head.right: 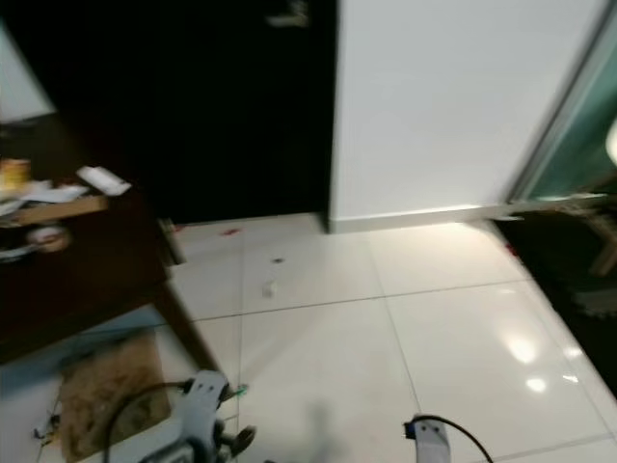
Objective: Picking trash to rubbish bin
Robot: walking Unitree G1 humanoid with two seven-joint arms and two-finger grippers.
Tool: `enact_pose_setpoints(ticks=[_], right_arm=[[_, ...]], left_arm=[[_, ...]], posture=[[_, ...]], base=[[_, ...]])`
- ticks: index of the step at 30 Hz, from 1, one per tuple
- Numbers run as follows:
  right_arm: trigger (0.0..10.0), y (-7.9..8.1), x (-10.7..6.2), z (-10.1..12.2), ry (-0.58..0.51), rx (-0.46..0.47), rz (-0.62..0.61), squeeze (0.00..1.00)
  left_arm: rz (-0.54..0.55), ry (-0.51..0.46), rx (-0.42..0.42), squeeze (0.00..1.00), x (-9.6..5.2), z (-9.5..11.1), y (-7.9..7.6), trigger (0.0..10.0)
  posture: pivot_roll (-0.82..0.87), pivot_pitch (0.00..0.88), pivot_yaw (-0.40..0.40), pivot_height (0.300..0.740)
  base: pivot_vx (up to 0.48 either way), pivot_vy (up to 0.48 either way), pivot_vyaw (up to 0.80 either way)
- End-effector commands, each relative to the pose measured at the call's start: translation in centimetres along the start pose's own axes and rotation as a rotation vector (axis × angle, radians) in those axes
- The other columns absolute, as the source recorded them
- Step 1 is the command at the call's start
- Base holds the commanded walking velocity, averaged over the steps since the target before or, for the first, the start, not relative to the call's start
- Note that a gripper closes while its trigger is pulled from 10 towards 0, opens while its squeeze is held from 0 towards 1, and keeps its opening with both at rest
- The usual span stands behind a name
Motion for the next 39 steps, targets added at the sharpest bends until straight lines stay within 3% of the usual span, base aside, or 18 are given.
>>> enact_pose_setpoints(ticks=[1, 21, 39], right_arm=[[10.0, 0.5, 0.0, -0.8, 0.022, -0.036, 0.022, 0.00], [10.0, 2.7, 0.1, -0.2, 0.001, -0.121, 0.137, 0.00], [10.0, 2.9, 0.0, -0.7, 0.013, -0.175, 0.162, 0.00]], left_arm=[[0.015, 0.006, -0.021, 0.00, -0.4, -0.3, 0.7, 10.0], [0.020, 0.010, -0.042, 0.00, -0.5, -0.5, 0.8, 10.0], [0.032, 0.007, -0.045, 0.00, -0.5, -0.6, 0.9, 10.0]], posture=[[0.15, 0.096, -0.024, 0.740], [0.17, 0.092, -0.031, 0.740], [0.18, 0.096, -0.032, 0.740]], base=[[0.000, 0.000, 0.69], [0.000, 0.000, 0.69], [0.000, 0.000, 0.69]])
Point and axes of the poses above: a point about 5 cm out from each wrist's last joint towards the gripper, its own x axis pointing out of the wrist towards the gripper, its own z axis along the axis of the wrist's last joint, y = z × x, the point moved 1 cm from there along x, pointing out of the wrist towards the gripper, and after that the axes turned 2 degrees about x, right-handed, at the moved point
